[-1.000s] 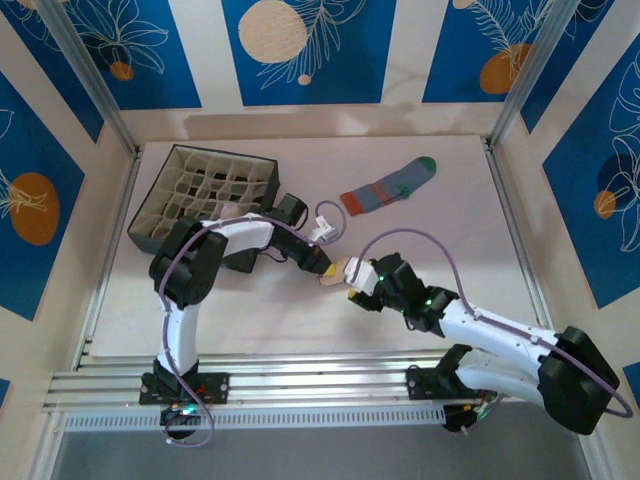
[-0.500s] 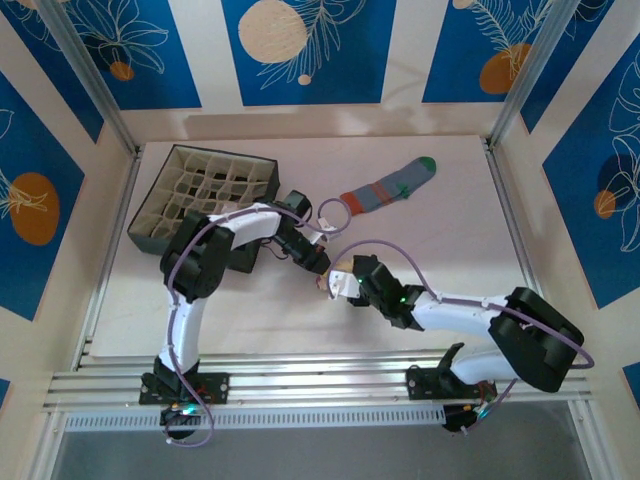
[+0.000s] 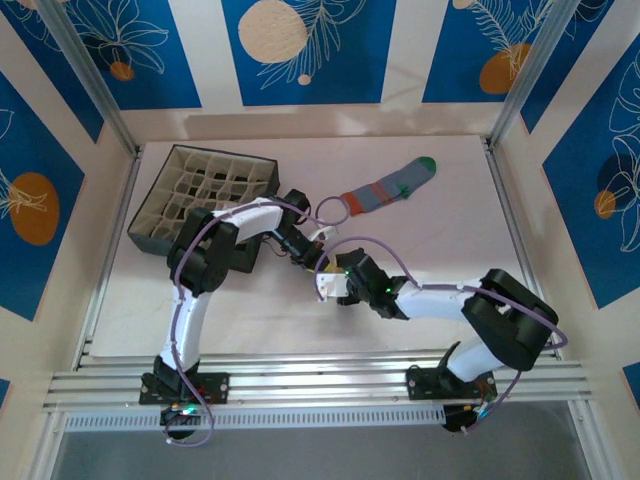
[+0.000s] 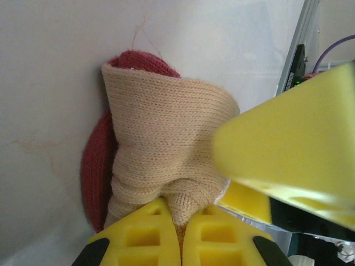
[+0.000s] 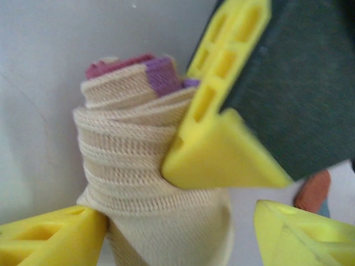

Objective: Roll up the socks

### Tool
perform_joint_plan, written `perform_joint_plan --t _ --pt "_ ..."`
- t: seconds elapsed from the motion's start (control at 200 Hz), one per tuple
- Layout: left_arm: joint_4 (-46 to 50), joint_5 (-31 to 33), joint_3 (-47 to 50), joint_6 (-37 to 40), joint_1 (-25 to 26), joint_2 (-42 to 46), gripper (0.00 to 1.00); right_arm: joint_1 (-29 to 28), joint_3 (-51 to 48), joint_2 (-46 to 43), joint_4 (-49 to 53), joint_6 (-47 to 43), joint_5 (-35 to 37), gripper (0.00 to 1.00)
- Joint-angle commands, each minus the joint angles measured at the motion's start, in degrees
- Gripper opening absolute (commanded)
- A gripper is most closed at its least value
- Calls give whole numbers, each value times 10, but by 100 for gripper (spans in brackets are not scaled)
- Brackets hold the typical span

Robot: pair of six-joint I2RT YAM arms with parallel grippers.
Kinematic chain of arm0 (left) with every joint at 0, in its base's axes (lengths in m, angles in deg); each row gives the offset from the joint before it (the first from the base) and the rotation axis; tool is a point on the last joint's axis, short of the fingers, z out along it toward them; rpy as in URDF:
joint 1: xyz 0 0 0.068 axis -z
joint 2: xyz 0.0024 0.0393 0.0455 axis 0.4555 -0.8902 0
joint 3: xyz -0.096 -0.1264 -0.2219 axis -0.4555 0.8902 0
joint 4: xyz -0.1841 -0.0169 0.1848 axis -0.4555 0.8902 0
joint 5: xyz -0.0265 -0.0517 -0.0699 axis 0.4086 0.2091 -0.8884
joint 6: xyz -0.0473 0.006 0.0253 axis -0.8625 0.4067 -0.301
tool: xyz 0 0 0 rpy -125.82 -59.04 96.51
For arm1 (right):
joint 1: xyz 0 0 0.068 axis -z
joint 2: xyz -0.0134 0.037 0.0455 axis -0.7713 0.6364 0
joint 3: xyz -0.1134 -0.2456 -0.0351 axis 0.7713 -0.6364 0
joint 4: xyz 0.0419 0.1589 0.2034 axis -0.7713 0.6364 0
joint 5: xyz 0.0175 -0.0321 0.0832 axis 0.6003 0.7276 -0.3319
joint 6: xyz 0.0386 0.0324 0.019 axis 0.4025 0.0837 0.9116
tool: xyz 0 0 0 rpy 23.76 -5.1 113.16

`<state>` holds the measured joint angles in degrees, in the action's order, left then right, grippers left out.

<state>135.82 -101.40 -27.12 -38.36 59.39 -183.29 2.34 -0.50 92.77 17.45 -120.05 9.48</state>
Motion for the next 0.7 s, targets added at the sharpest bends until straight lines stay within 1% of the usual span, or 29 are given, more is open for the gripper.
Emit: perform_joint_plan --t 0.0,0.205,0.29,0.35,0.37,0.405,0.45,0.515,0.635,0.695 --pt "49 11 2 -7 -5 -34 4 -1 19 33 -29 3 -66 71" --pt "54 -1 -4 -6 -15 -39 4 8 34 71 -16 13 -99 72" --pt "58 1 -5 -2 -18 -39 5 19 56 80 32 28 -122 71" --pt "57 3 -3 -1 -21 -36 5 24 67 88 65 35 -127 67" --pt "56 4 -2 -1 -21 -34 5 25 70 90 72 37 -127 64" --pt "50 6 3 -2 -22 -31 8 26 74 92 82 40 -128 60" --pt "38 9 12 -6 -24 -24 13 28 81 94 99 48 -131 58" --pt "15 20 28 -13 -26 -10 17 35 108 97 158 77 -148 55" --pt "-35 32 62 -29 -36 17 23 53 184 102 291 154 -204 49" --pt "-62 31 77 -39 -43 32 26 59 226 113 358 191 -212 44"
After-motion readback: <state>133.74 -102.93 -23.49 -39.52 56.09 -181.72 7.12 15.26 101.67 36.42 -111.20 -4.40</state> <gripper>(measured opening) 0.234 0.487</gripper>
